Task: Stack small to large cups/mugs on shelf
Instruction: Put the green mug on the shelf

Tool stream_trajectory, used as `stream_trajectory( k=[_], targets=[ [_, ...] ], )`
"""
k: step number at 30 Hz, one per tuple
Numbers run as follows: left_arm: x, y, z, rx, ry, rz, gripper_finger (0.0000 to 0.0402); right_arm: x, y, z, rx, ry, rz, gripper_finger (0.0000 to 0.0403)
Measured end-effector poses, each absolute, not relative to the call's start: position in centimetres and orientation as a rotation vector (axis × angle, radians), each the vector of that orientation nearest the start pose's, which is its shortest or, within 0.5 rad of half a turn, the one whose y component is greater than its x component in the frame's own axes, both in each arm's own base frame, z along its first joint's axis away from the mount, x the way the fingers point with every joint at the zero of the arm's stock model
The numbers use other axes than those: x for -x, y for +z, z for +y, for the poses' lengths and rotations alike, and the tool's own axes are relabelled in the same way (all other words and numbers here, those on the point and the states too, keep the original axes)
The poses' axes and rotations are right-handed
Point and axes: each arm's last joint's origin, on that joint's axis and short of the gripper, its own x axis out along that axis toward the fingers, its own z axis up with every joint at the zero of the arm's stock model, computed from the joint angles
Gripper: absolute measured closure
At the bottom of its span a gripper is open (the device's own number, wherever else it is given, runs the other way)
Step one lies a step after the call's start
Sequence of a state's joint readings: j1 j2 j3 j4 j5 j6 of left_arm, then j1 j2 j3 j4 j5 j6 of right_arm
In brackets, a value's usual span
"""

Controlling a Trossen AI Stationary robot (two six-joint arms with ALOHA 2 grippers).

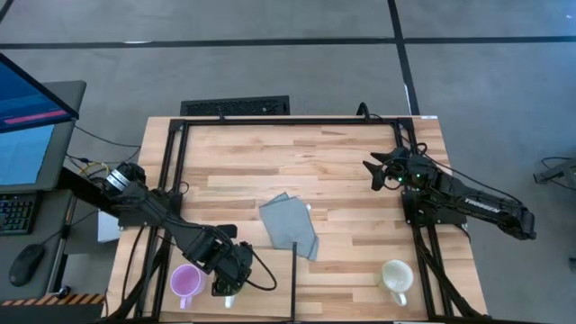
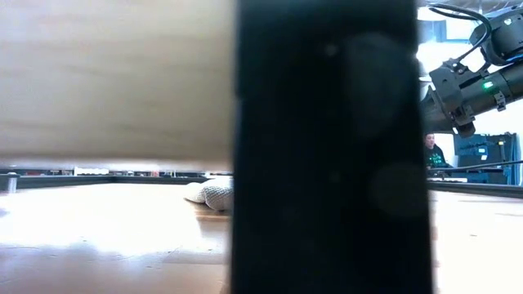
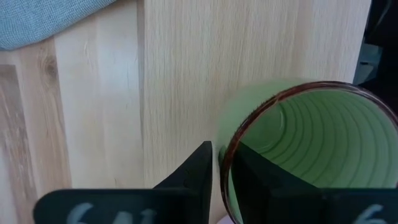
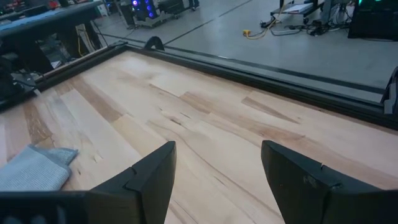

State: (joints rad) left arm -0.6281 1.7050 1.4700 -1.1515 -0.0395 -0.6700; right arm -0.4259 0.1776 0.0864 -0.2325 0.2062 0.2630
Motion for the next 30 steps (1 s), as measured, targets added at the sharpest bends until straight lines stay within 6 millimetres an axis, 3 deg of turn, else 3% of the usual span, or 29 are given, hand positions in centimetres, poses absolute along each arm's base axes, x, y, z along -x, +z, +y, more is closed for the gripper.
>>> stream_trajectory(
  k=[30],
  targets=[
    [-26.35, 27.15, -19.03, 0.139, -0.007, 1.410, 0.0351, -8.93, 15.70, -4.70, -0.289, -0.666, 0.243, 0.0143]
  ],
)
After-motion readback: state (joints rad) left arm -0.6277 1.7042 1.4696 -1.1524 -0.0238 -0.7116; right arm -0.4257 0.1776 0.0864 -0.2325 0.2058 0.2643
